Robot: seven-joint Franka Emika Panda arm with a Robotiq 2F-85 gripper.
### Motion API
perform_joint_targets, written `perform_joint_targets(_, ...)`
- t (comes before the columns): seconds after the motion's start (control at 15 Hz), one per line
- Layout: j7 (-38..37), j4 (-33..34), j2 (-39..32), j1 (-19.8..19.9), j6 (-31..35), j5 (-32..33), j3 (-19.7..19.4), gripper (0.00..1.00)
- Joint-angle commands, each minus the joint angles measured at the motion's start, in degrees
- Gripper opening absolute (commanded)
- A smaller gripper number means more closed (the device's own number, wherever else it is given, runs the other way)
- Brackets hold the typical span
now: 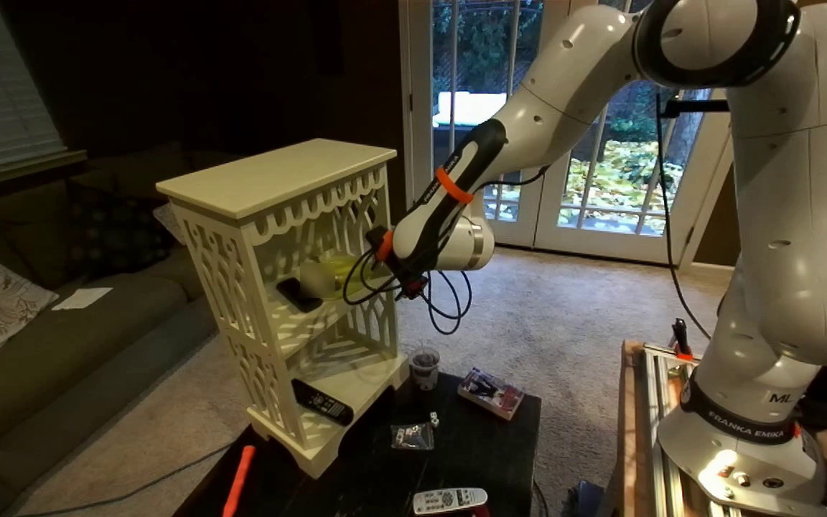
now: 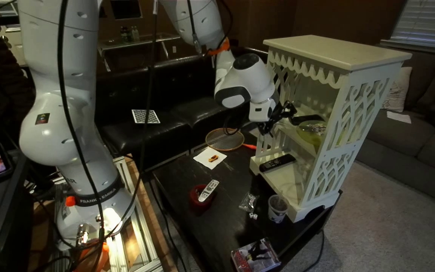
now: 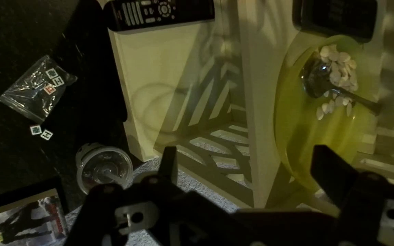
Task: Put the plate on the top of the cupboard
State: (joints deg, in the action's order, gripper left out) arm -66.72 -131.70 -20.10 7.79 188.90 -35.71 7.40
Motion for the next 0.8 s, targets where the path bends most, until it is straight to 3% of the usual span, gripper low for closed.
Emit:
perform_joint_targets(0.0,-0.13,1.05,-0.18,2.68,-0.04,-0.04,3.61,1.00)
perform_joint_targets(0.2,2.84,6.26,-3.44,12.51,0.45,2.71,14.65,1.00)
perform_joint_targets(0.33,5.39,8.87,-6.57,16.75,0.13,4.75,18.57,1.00)
perform_joint_targets(0.73,8.84,12.04,-13.44,17.89,-0.12,7.14,15.41,1.00)
